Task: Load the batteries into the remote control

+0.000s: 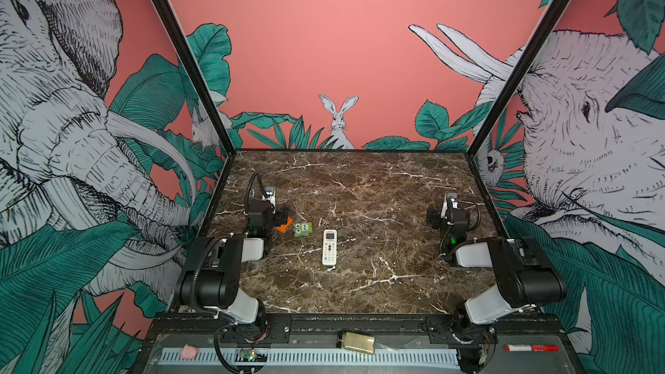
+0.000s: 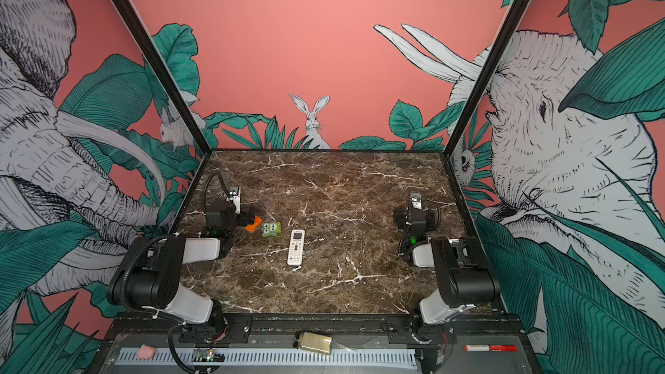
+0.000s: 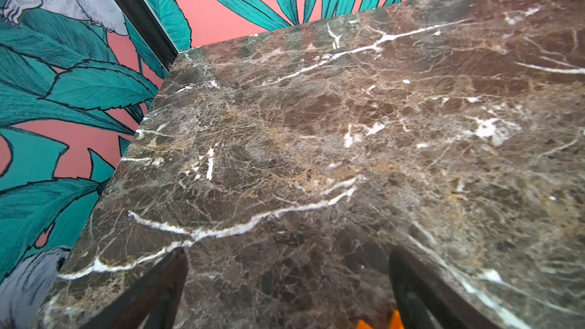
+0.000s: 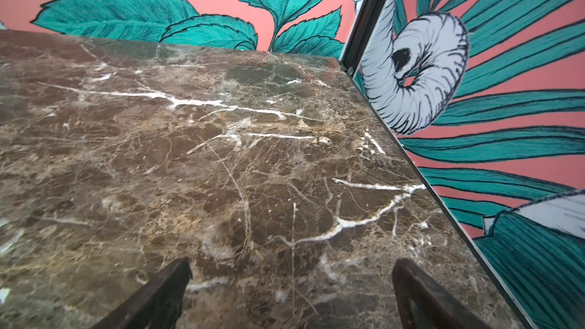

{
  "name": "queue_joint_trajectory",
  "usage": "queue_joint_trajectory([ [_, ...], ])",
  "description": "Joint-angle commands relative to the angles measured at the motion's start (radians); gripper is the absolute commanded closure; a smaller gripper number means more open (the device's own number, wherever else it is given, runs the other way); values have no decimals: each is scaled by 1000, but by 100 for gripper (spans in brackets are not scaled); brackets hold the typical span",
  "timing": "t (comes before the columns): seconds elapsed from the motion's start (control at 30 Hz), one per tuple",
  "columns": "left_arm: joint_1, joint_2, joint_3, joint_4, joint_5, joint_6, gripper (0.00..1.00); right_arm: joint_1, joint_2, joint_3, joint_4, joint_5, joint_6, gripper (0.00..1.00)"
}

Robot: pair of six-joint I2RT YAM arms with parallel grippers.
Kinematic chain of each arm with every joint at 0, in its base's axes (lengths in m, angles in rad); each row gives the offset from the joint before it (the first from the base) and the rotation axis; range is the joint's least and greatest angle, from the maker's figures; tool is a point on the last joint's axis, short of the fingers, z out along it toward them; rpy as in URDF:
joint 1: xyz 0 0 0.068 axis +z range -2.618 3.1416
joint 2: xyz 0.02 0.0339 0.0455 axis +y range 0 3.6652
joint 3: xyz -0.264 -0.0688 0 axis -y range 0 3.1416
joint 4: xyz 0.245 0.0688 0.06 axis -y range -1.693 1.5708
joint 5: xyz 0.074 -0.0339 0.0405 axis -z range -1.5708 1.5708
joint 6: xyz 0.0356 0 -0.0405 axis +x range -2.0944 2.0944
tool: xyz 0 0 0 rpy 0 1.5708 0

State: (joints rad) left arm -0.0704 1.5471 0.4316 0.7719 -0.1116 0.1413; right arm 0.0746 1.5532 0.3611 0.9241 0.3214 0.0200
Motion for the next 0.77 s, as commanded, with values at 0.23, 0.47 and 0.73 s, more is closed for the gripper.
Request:
queue_joint_trajectory([
  [0.23,9,1,-25,98,37,-15,1,-35,-4,-19,74,-5,40,1],
  [0.47,10,3,-21,95,40,-16,0,-30,-2,-3,50,2,38,1],
  [0.73,11,4,-18,91,45,-15,1,-24,-1,4,39,10,32,1],
])
